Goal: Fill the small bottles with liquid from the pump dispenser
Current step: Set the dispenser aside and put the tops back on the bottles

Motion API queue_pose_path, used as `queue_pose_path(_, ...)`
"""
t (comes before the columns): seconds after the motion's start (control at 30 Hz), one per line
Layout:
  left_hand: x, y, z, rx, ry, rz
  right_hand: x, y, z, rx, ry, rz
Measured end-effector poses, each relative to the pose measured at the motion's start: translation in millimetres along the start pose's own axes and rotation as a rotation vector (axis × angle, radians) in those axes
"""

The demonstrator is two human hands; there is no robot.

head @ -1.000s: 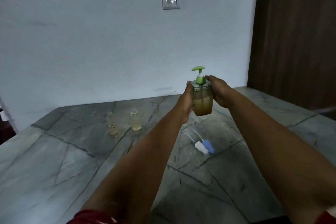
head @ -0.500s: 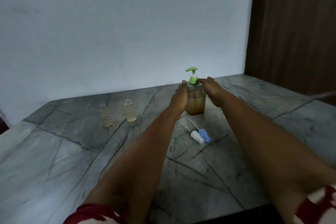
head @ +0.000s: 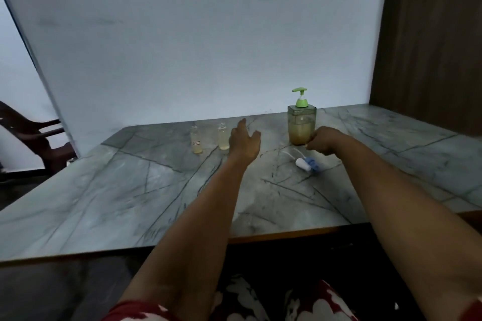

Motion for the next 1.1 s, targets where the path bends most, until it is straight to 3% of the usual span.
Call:
queue_pose_path(0.27, -26.6, -45.2, -13.8, 0.055, -0.041, 0.028, 0.8, 16.3, -14.4, -0.056, 0.001, -0.199)
queue_pose_path(0.47, -35.0, -58.9, -7.8, 0.094, -0.041, 0.022, -0.4, 20.9, -8.3, 0.018, -0.017, -0.322)
queue_pose_path(0.67, -51.5, -76.5, 0.1, 0.146, -0.044, 0.032, -3.8, -8.4, 6.9, 0.187, -0.032, 0.164)
queue_pose_path(0.97, -95.3, -134.8, 20.9, 0.306, -0.085, 0.150, -91.9, 1.7, 5.8, -0.007, -0.250, 0.951)
queue_pose_path(1.1, -114.8, -140.7, 35.7, 0.249, -0.089, 0.196, -140.0, 24.2, 12.1, -0.017, -0.275, 1.019)
Point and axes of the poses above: each hand's wrist, its own z-axis towards the middle knuckle, its own y-axis out of the palm, x = y × z, the point moved 8 cm from there along z, towards the middle knuckle, and after that the axes turned 12 degrees about y, right-handed, at the moved point
